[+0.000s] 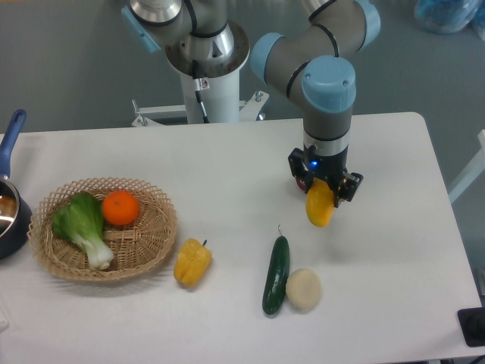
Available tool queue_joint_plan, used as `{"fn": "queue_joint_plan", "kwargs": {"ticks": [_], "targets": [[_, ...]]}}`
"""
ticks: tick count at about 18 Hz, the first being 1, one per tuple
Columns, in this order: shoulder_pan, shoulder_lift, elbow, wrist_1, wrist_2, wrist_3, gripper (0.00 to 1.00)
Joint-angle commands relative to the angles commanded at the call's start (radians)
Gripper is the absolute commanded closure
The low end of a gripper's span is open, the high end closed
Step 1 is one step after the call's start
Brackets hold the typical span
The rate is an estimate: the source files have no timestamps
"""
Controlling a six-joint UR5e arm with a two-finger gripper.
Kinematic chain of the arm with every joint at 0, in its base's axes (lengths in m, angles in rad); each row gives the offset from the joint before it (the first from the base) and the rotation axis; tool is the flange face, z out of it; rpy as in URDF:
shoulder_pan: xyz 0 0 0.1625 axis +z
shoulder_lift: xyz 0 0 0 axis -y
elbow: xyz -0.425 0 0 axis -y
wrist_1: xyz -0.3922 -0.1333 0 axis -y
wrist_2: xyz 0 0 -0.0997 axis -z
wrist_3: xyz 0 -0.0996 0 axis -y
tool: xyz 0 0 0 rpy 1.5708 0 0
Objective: Place the mango in the basket
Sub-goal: 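Carry the held yellow mango over to the wicker basket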
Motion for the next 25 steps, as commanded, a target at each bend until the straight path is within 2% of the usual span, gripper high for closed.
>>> {"fn": "queue_joint_plan", "kwargs": {"ticks": [7, 13, 16, 21, 25], "targets": [[-0.012, -0.009, 0.000, -0.003, 0.008, -0.027, 0.58], [-0.100, -0.028, 0.006, 0.002, 0.006, -0.091, 0.59], [-0.181, -0.026, 0.002, 0.000, 0.008, -0.109, 0.59], [-0.357, -0.008, -0.002, 0.002, 0.008, -0.231, 0.59], [-0.471, -0.005, -0.003, 0.023, 0.005, -0.265, 0.59]]}}
